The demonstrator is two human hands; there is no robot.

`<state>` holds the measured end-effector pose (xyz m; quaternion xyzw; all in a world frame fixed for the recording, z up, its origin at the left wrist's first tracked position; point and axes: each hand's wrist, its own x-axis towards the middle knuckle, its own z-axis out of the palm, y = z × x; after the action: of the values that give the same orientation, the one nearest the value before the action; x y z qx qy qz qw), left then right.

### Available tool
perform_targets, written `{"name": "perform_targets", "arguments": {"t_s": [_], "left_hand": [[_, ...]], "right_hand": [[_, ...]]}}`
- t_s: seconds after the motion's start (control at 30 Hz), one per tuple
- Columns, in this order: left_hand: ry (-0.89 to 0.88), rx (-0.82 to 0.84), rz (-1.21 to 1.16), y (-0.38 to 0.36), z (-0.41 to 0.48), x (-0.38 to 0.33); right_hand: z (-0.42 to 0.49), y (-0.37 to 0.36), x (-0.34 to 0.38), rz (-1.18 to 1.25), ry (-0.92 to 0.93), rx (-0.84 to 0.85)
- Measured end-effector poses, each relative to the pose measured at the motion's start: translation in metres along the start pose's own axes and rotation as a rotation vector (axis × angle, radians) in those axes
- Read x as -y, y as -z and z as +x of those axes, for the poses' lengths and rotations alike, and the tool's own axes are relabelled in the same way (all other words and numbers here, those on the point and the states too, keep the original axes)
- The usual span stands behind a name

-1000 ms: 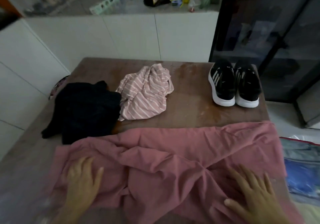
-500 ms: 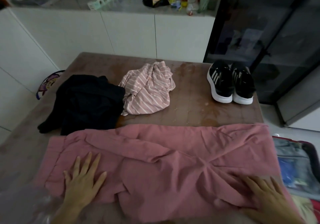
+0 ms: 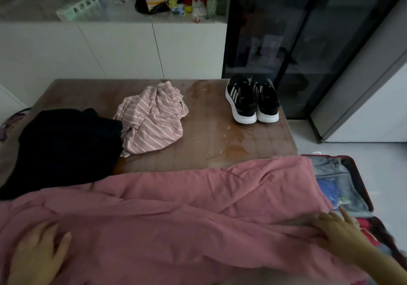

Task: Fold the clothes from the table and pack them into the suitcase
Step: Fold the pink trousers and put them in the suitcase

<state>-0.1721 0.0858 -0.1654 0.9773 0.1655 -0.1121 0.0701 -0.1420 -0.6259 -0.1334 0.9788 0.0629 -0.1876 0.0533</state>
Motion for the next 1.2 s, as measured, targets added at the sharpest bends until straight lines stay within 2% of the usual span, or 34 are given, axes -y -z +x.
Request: {"name": "perform_targets", "arguments": {"t_s": [0.1, 0.17, 0.23, 0.3, 0.37, 0.4, 0.47, 0.57, 0.67, 0.77, 0.9, 1.0, 1.07, 1.13, 1.2], "left_hand": [[-0.020, -0.282, -0.089, 0.028, -0.008, -0.062], [-0.150, -0.353, -0.025, 0.033, 0.002, -0.091], [-0.311, -0.272, 0.115, 0.033, 0.020, -0.108], [-0.449, -0.208, 0.211, 0.033, 0.040, -0.124], [-0.430, -0.070, 0.234, 0.037, 0.057, -0.138], [-0.382, 0.020, 0.201, 0.039, 0.064, -0.140], [-0.332, 0.098, 0.052, 0.047, 0.074, -0.138], [-0.305, 0.071, -0.208, 0.066, 0.085, -0.130], [-0.346, 0.068, -0.244, 0.083, 0.097, -0.130], [-0.298, 0.054, -0.196, 0.083, 0.115, -0.132], [-0.247, 0.076, 0.090, 0.063, 0.129, -0.144], [-0.254, 0.088, 0.243, 0.054, 0.130, -0.164], [-0.316, 0.092, 0.325, 0.048, 0.130, -0.177], [-0.429, 0.118, 0.280, 0.042, 0.131, -0.191], [-0.533, 0.155, 0.120, 0.038, 0.131, -0.204]], "right_hand": [[-0.007, 0.005, -0.011, 0.030, 0.053, -0.048], [-0.013, 0.007, -0.027, 0.054, 0.042, -0.063], [-0.018, 0.007, -0.050, 0.083, -0.003, -0.050], [-0.024, 0.018, -0.066, 0.231, -0.116, -0.027], [-0.030, 0.034, -0.081, 0.427, -0.254, -0.082], [-0.033, 0.043, -0.083, 0.558, -0.300, -0.090], [-0.035, 0.053, -0.085, 0.795, -0.338, -0.149], [-0.020, 0.073, -0.073, 1.063, -0.343, -0.260], [0.015, 0.087, -0.067, 1.037, -0.321, -0.374], [0.058, 0.083, -0.067, 0.947, -0.331, -0.417], [0.104, 0.052, -0.070, 0.997, -0.464, -0.288], [0.111, 0.036, -0.069, 1.113, -0.549, -0.055], [0.104, 0.030, -0.071, 1.252, -0.541, 0.097], [0.095, 0.026, -0.073, 1.487, -0.523, 0.224], [0.090, 0.017, -0.073, 1.732, -0.509, 0.292]]}}
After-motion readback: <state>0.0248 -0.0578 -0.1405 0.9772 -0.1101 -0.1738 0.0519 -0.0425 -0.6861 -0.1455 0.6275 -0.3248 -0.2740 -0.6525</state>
